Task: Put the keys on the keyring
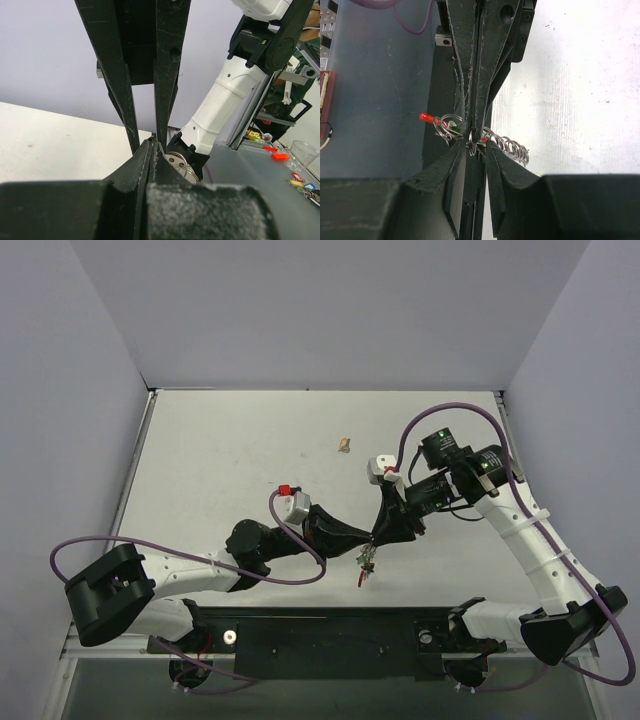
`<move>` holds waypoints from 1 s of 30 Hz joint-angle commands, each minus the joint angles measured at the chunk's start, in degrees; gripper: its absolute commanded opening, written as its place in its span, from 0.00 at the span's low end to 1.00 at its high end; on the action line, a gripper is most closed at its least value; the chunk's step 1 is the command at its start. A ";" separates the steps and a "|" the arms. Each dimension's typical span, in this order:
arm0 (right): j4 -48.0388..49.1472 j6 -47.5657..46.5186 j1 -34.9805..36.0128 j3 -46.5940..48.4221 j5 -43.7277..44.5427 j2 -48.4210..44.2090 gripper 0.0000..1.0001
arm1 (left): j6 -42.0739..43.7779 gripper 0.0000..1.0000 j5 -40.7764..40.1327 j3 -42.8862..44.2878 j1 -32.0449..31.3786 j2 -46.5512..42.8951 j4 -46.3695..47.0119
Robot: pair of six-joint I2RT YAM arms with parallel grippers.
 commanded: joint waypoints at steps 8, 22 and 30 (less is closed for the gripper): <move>-0.04 0.02 0.44 -0.06 -2.46 -1.35 0.03 | -0.67 0.00 -1.42 1.04 -0.15 -1.00 11.53; 0.93 4.85 -1.49 0.82 0.26 -2.14 0.00 | -2.16 0.17 -7.57 1.13 -0.33 -2.58 7.84; -0.03 4.24 -3.77 0.73 -1.67 -1.09 0.00 | -0.59 0.49 -12.05 -0.10 -0.68 -6.43 4.78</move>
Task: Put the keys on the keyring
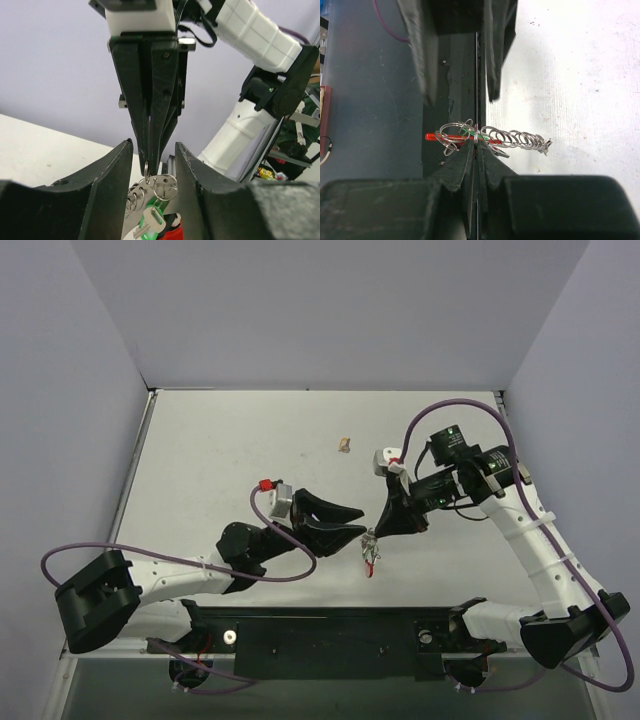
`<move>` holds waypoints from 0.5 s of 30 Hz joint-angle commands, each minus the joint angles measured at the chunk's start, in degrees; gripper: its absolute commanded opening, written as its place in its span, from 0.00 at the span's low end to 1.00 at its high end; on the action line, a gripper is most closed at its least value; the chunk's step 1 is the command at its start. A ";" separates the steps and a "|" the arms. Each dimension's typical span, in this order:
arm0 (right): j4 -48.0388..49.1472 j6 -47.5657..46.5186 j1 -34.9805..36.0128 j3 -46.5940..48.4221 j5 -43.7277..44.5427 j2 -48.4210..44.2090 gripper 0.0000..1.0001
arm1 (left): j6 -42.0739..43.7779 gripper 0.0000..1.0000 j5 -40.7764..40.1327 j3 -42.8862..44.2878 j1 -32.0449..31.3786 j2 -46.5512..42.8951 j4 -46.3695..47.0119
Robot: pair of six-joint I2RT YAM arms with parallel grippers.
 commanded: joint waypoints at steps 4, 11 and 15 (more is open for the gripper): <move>-3.61 -0.53 -5.40 3.36 -1.30 0.97 0.00 | 4.52 0.63 -7.80 0.10 0.59 -9.39 -7.48; -4.05 3.51 -15.42 8.64 9.86 3.95 0.00 | 9.10 0.76 -18.44 -0.95 3.93 -23.80 -37.21; -2.74 7.46 -20.26 12.33 17.07 6.94 0.00 | 7.61 0.81 -19.42 -2.62 9.11 -29.60 -44.95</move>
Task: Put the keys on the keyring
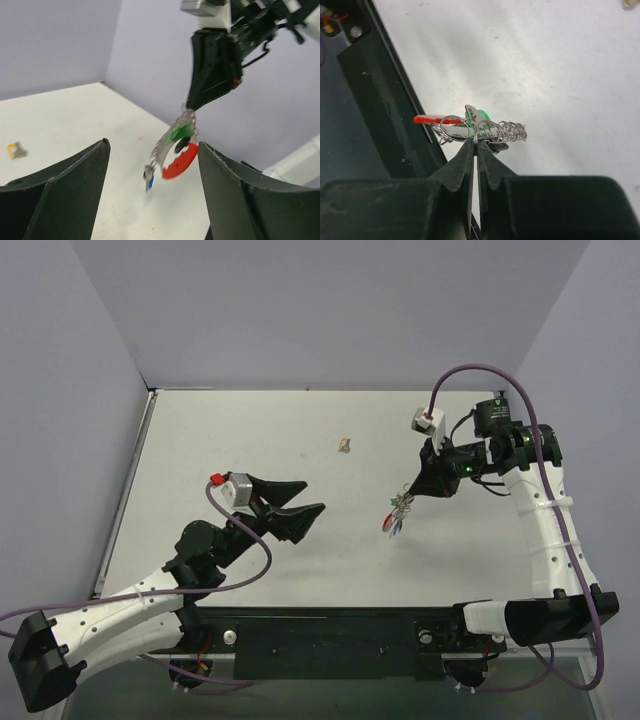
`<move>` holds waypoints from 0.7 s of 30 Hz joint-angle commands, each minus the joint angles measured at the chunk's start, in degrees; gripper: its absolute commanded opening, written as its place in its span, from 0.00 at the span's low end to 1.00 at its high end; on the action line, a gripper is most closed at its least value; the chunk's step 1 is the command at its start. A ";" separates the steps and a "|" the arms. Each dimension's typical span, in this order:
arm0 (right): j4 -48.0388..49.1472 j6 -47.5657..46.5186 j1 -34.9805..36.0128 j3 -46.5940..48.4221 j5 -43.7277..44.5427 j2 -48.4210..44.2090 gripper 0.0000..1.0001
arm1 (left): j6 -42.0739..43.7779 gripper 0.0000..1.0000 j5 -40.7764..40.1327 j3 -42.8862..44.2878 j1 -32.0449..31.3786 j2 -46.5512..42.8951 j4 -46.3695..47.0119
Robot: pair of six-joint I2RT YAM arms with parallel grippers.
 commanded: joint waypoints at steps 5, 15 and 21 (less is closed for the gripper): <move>4.72 12.77 -8.39 9.25 20.84 8.65 0.00 | -2.89 0.83 -1.75 -2.52 11.15 -7.05 -18.88; 8.94 17.44 -15.35 28.67 39.76 32.71 0.00 | -4.75 0.83 -0.69 2.39 16.97 -7.84 -32.93; 16.22 19.81 -16.14 33.43 44.59 42.22 0.00 | -5.71 0.84 -2.18 4.15 17.41 -11.62 -38.65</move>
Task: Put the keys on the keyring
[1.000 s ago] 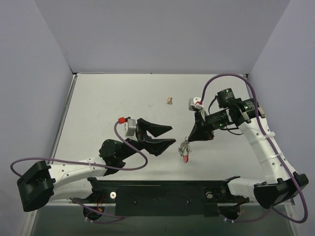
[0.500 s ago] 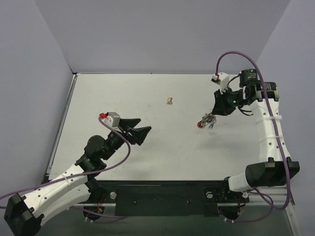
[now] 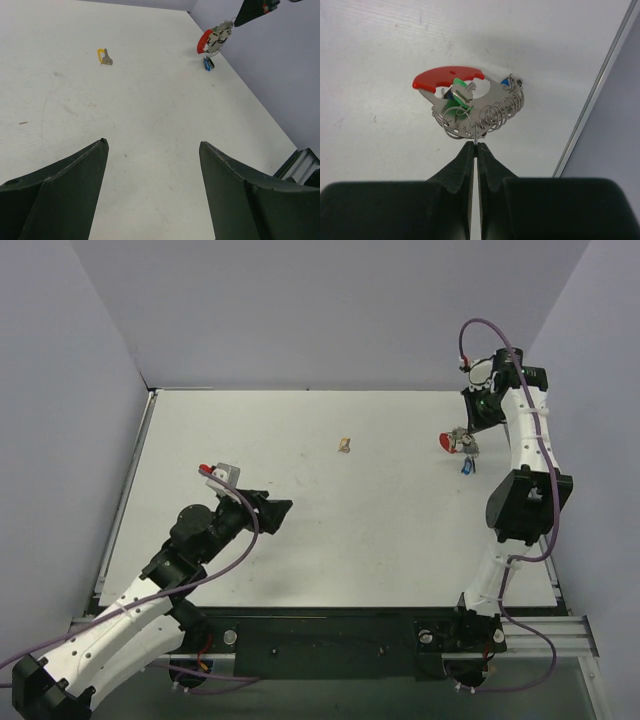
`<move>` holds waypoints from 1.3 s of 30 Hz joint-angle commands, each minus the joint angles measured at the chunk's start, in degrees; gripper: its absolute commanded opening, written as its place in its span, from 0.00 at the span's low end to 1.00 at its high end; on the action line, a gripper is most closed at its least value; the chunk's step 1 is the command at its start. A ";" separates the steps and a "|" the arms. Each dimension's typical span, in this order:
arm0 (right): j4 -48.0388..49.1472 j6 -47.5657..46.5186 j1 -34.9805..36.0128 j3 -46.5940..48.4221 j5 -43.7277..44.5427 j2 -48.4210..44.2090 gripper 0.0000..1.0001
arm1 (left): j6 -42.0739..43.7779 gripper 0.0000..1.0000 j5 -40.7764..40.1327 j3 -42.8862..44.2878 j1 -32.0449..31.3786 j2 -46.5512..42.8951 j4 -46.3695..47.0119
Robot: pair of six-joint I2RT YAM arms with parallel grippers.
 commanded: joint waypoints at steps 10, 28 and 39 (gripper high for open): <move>15.25 5.69 2.03 8.98 12.37 13.26 0.00 | -6.06 0.83 -1.09 5.90 0.58 -4.70 -10.16; 19.73 7.62 5.29 1.62 8.52 4.23 0.32 | -6.60 0.84 -0.74 8.09 0.67 -5.14 -14.21; 28.69 15.17 -2.62 -45.58 -17.93 -43.13 0.57 | -2.20 0.94 9.59 19.16 15.85 6.72 -19.48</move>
